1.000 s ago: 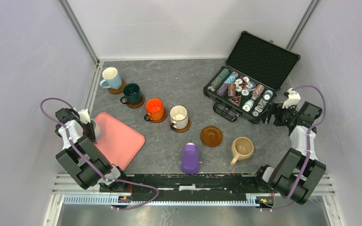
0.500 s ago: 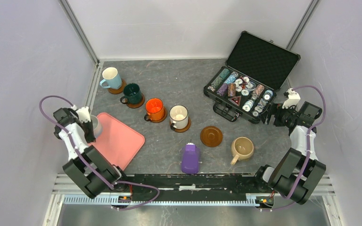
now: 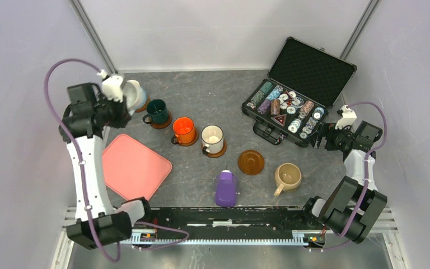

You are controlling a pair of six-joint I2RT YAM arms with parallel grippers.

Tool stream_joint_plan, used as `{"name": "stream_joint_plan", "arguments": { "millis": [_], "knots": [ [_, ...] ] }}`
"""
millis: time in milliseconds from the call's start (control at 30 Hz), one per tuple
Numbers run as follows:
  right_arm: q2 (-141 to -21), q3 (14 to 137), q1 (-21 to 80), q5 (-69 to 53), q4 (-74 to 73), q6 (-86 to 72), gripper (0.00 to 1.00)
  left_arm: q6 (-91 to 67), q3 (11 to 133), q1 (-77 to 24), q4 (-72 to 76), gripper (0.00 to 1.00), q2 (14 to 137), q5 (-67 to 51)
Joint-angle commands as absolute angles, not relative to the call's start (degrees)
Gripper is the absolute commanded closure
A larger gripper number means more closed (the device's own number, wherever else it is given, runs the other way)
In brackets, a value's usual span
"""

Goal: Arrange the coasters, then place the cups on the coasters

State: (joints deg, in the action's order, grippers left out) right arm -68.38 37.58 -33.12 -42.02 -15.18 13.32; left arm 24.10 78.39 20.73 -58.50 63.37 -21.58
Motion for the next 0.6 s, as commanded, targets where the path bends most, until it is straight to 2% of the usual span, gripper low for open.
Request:
{"name": "stream_joint_plan", "arguments": {
  "millis": [0, 267, 567],
  "knots": [
    [-68.2, 38.1, -33.4, -42.9, -14.2, 13.8, 0.02, 9.7, 90.2, 6.5, -58.4, 0.98, 68.6, -22.3],
    [-67.6, 38.0, -33.4, -42.5, -14.3, 14.0, 0.02, -1.9, 101.4, -18.6, -58.1, 0.98, 81.5, -11.7],
    [-67.3, 37.6, -33.4, -41.9, -14.2, 14.2, 0.02, -11.0, 94.8, -41.5, -48.1, 0.98, 86.7, -1.3]
  ]
}}
